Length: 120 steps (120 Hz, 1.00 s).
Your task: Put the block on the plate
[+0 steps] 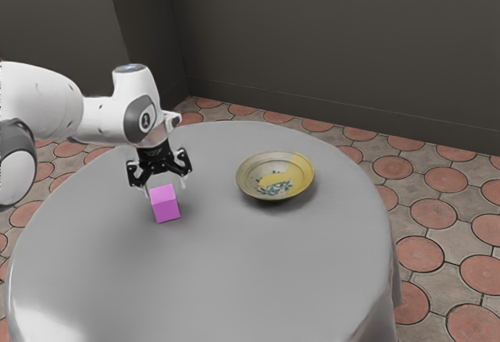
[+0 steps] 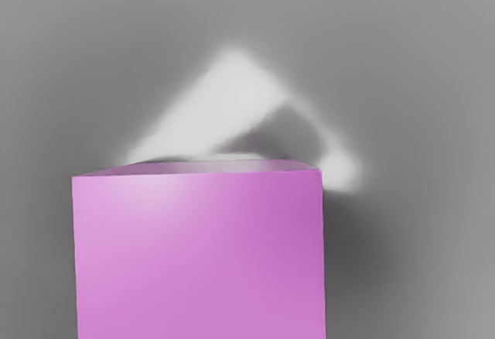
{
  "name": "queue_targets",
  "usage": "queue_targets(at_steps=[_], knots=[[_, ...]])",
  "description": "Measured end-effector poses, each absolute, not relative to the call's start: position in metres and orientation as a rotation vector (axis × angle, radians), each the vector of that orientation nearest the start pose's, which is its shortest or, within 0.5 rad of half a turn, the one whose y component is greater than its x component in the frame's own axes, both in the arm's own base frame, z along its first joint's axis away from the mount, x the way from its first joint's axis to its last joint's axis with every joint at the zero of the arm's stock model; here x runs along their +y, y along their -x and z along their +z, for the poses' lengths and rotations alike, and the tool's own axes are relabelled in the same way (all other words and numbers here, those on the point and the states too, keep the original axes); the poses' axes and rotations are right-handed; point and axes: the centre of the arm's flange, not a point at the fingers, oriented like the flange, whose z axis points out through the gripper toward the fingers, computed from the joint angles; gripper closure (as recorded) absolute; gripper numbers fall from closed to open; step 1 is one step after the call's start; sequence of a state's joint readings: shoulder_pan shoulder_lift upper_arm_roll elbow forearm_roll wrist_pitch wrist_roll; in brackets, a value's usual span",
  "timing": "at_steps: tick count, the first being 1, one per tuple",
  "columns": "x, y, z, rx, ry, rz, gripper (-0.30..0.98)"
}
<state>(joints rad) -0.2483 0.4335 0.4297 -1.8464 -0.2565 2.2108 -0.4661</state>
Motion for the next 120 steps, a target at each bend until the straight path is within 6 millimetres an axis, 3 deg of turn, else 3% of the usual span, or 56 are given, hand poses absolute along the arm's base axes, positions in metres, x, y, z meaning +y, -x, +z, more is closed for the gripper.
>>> queue_targets(at_steps=[22, 56, 90, 120], knots=[[0.101, -0.626, 0.295, -1.271, 2.886, 0.041, 0.00], [0.098, -0.628, 0.268, -1.319, 2.841, 0.062, 0.00], [0.097, -0.629, 0.261, -1.362, 2.821, 0.070, 0.23], [0.097, -0.628, 0.265, -1.389, 2.813, 0.073, 0.26]])
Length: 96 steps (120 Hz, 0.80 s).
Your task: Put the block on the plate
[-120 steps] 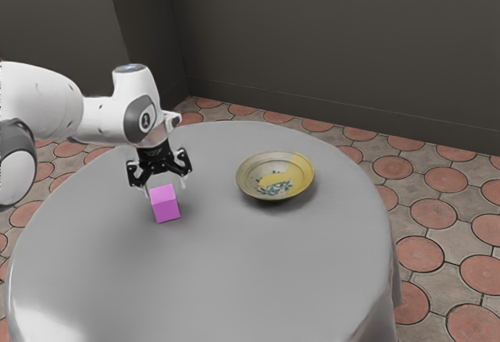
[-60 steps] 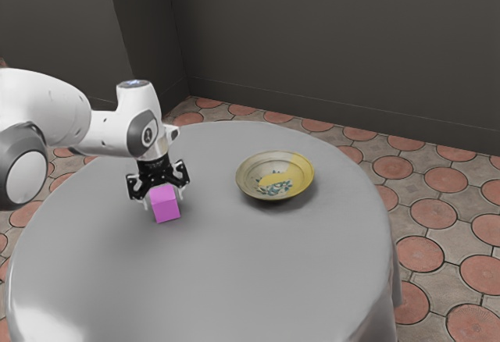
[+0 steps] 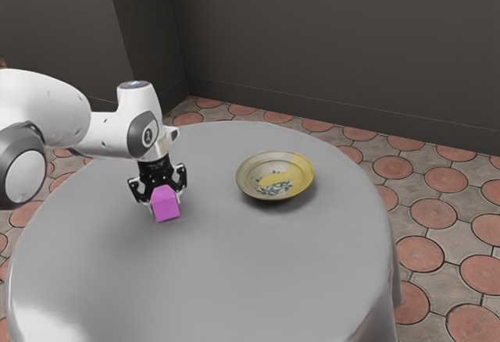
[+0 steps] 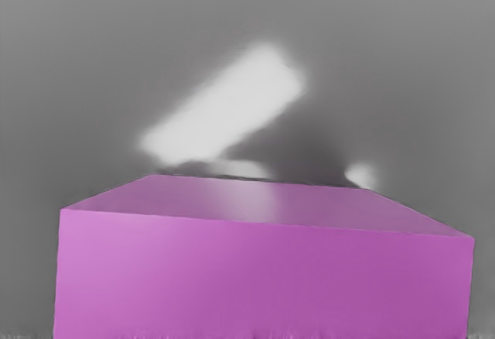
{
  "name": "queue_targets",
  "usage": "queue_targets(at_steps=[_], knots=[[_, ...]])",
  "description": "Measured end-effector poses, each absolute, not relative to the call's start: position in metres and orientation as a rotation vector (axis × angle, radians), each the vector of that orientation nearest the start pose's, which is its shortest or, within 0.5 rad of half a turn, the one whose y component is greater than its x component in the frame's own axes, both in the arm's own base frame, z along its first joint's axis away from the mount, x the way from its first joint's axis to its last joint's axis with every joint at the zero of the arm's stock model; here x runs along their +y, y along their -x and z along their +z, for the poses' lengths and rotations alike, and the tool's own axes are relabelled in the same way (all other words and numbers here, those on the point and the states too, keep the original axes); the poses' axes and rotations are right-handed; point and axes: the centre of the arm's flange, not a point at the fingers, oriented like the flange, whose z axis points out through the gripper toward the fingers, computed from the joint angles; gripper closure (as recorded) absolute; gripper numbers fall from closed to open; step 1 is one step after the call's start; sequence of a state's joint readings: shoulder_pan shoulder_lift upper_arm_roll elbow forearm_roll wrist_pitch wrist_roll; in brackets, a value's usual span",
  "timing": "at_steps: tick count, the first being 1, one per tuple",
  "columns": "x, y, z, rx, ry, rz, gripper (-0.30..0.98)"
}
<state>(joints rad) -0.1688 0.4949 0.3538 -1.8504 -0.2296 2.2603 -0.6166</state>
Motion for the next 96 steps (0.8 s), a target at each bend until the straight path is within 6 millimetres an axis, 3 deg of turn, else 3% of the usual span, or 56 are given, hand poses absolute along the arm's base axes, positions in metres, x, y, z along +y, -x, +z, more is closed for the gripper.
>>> queue_targets(at_steps=[16, 28, 52, 64, 81, 96], knots=[[0.085, -0.630, 0.282, -1.382, 2.841, 0.049, 0.27], [0.061, -0.633, 0.306, -1.347, 2.886, 0.012, 0.29], [-0.018, -0.661, 0.360, -1.183, 3.016, -0.131, 0.29], [-0.055, -0.695, 0.374, -1.095, 3.052, -0.217, 0.29], [-0.088, -0.736, 0.371, -1.015, 3.069, -0.285, 0.29], [-0.110, -0.752, 0.350, -0.969, 3.080, -0.269, 0.30]])
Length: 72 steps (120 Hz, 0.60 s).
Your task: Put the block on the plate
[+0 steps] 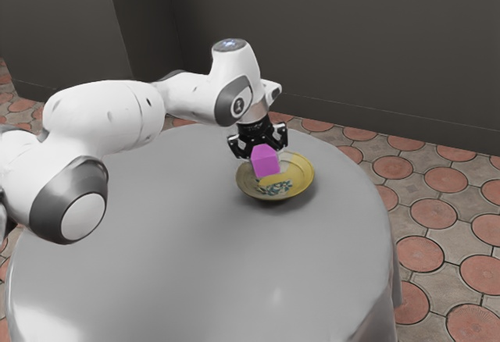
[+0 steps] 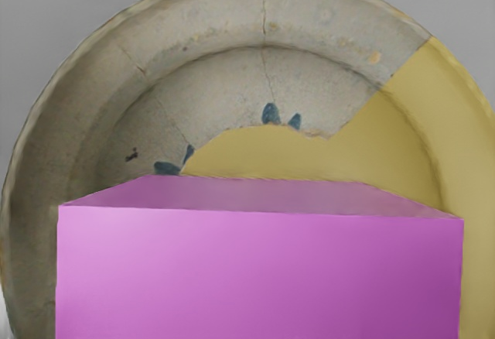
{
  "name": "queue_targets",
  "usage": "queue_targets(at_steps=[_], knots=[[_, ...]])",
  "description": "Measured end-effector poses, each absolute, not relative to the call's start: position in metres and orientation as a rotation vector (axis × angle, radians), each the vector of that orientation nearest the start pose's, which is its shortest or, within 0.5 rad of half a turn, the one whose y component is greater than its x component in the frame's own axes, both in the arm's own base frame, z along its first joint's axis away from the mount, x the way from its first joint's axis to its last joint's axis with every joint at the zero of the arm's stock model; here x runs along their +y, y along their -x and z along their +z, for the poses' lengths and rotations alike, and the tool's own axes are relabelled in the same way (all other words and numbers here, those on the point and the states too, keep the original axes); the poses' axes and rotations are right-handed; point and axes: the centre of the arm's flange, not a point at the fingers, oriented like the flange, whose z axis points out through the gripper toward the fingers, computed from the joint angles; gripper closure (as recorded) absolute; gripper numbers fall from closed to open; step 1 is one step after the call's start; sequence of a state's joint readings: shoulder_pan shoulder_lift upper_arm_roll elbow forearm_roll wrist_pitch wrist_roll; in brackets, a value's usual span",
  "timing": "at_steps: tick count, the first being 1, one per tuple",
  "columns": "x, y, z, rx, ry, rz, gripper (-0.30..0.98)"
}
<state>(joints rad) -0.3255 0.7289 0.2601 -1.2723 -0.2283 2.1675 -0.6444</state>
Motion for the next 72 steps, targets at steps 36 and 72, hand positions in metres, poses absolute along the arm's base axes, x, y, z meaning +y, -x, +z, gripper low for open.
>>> queue_targets(at_steps=[36, 72], knots=[[-0.118, -0.761, 0.328, -0.956, 3.084, -0.233, 0.15], [-0.091, -0.665, 0.444, -0.849, 3.125, -0.184, 0.04]])
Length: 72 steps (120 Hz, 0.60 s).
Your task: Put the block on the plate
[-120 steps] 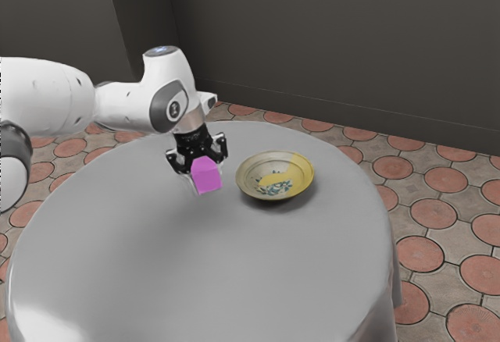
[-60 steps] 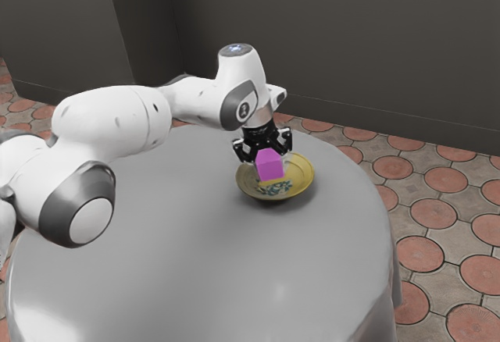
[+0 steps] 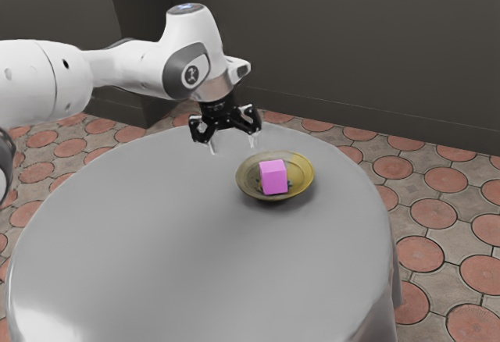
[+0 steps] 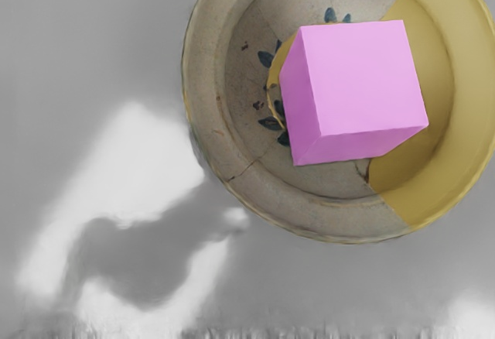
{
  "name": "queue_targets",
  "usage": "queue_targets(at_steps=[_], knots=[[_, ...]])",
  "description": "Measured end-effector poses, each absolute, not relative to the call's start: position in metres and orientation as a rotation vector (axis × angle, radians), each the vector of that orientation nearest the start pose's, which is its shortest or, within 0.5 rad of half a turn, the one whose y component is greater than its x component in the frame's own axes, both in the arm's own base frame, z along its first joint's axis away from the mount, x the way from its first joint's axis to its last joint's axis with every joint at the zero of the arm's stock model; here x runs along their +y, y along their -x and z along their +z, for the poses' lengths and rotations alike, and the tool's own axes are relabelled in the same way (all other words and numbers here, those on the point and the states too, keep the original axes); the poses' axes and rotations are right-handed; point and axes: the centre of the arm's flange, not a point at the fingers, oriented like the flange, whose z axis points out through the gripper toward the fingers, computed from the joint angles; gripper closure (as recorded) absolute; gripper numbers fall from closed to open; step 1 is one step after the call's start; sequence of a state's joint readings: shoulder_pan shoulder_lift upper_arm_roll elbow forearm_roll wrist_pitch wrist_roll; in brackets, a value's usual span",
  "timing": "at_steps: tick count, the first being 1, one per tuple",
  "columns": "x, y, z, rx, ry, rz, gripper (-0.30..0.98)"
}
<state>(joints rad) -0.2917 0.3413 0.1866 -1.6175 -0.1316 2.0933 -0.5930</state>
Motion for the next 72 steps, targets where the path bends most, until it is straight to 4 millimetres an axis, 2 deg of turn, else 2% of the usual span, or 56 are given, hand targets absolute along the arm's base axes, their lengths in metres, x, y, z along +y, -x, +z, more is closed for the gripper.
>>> queue_targets(at_steps=[14, 25, 53, 72], knots=[[-0.081, -0.631, 0.484, -0.669, 3.135, -0.177, 0.02], [-0.074, -0.617, 0.502, -0.513, 3.129, -0.143, 0.01], [-0.043, -0.597, 0.542, -0.205, 3.131, -0.060, 0.00], [-0.037, -0.593, 0.581, -0.035, 3.131, -0.060, 0.00]])
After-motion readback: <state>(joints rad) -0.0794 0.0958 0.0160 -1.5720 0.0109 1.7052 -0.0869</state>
